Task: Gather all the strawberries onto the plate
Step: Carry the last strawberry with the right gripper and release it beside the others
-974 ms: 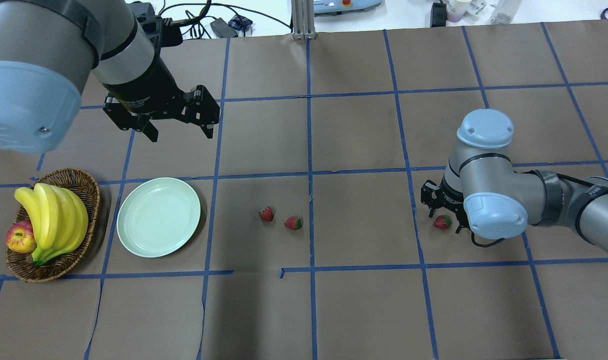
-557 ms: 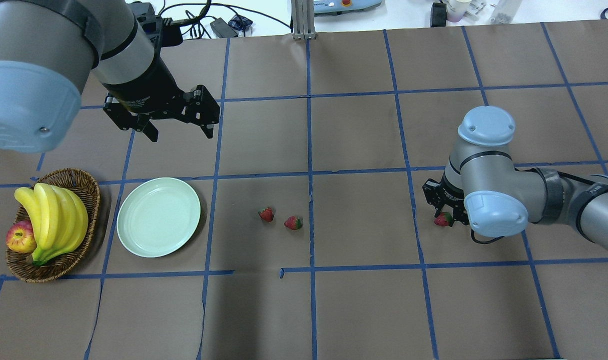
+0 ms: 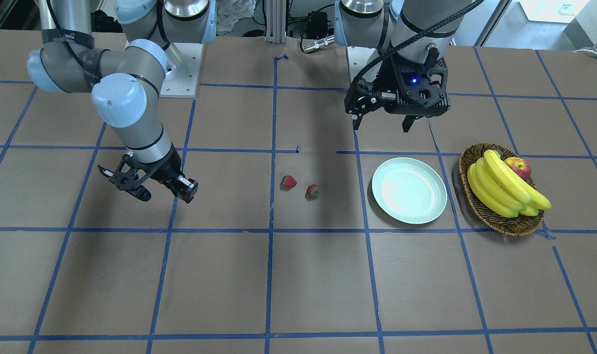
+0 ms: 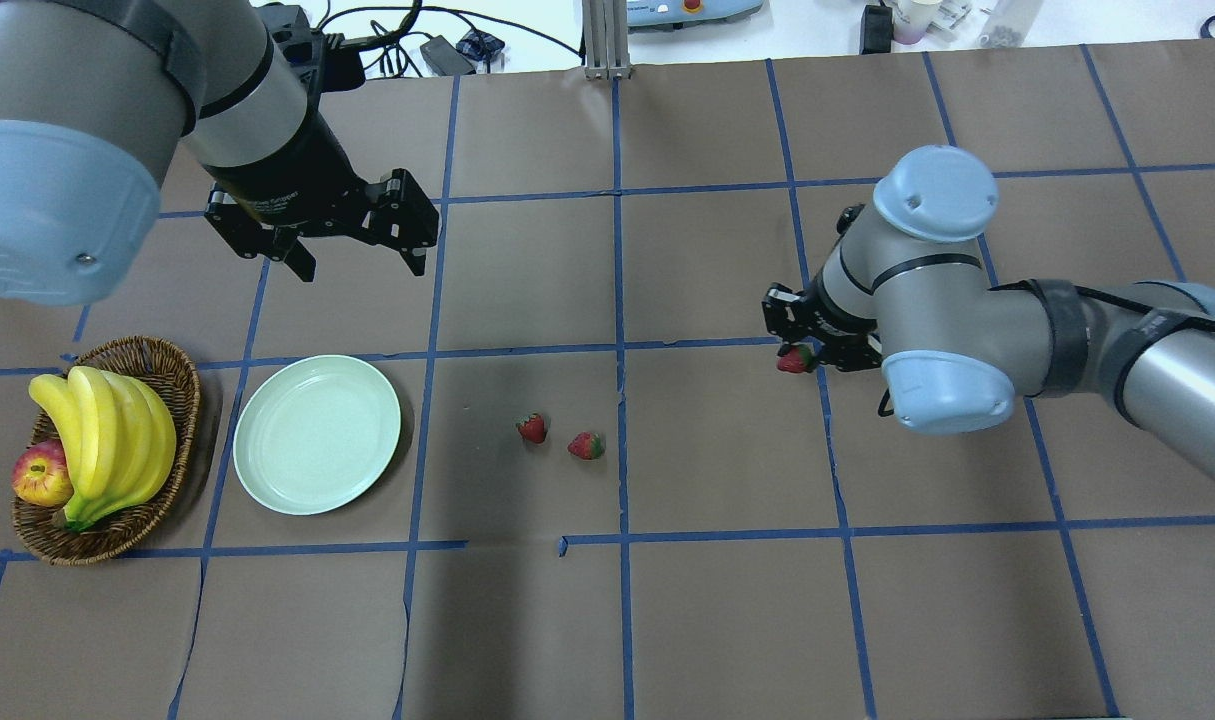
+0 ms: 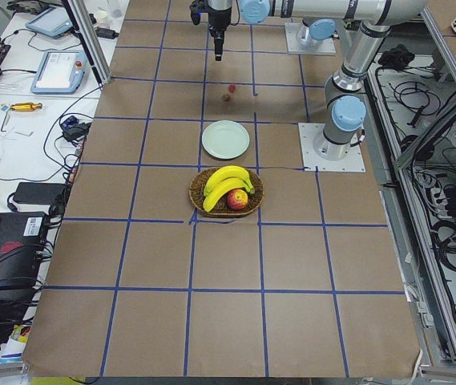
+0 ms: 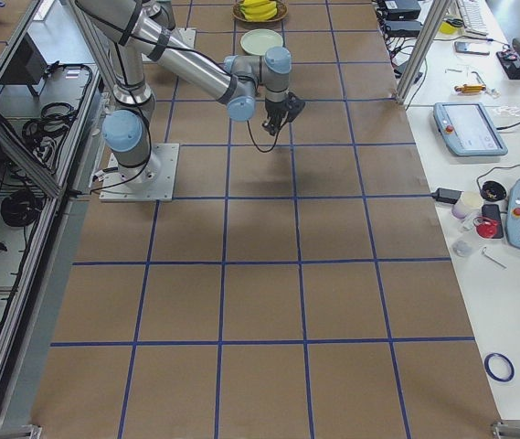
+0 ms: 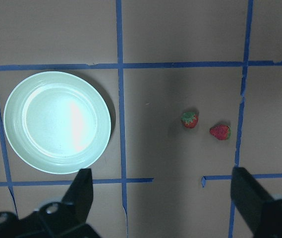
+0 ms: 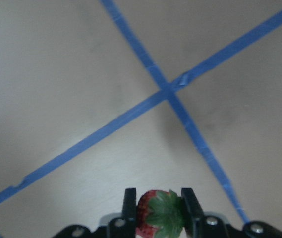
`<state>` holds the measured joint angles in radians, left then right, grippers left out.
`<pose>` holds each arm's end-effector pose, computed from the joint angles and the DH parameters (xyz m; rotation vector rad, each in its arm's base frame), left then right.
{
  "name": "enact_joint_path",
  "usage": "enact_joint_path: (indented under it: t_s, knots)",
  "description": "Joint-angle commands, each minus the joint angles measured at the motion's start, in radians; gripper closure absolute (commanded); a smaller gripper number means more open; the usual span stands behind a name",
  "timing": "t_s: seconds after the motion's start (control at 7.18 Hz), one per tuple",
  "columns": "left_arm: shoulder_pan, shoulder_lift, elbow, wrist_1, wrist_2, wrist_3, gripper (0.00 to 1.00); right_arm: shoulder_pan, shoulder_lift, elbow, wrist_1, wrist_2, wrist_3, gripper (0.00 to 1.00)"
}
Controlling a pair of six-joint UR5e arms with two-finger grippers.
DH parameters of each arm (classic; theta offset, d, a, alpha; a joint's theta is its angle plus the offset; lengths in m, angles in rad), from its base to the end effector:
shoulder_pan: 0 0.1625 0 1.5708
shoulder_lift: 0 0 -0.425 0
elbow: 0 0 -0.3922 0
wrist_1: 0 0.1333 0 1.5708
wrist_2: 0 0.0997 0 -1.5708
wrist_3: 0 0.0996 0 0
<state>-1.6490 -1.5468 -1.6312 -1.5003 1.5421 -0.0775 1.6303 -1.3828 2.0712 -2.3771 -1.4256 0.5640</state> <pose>-0.1736 -0.4727 0.4770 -0.0018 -3.1099 0.0494 0.1768 -0.4833 0.2447 0.7279 2.8751 -0.1004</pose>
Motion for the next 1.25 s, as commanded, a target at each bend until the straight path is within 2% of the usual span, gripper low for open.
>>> enact_joint_path:
  t_s: [0.0, 0.28, 0.42, 0.97, 1.11]
  knots:
    - [0.000, 0.001, 0.001, 0.000, 0.003, 0.005, 0.00, 0.222, 0.054, -0.014, -0.129, 0.140, -0.013, 1.00]
    - [0.000, 0.001, -0.001, -0.001, 0.001, 0.005, 0.00, 0.401, 0.135, -0.106, -0.191, 0.157, 0.235, 1.00]
    - [0.000, 0.001, 0.001, -0.003, 0.000, 0.005, 0.00, 0.445, 0.177, -0.144, -0.191, 0.206, 0.243, 1.00]
    - [0.002, 0.002, 0.004, -0.006, 0.000, 0.005, 0.00, 0.493, 0.252, -0.120, -0.182, 0.229, 0.258, 1.00]
    - [0.002, 0.002, 0.001, -0.006, 0.000, 0.005, 0.00, 0.493, 0.255, -0.118, -0.185, 0.229, 0.258, 0.96]
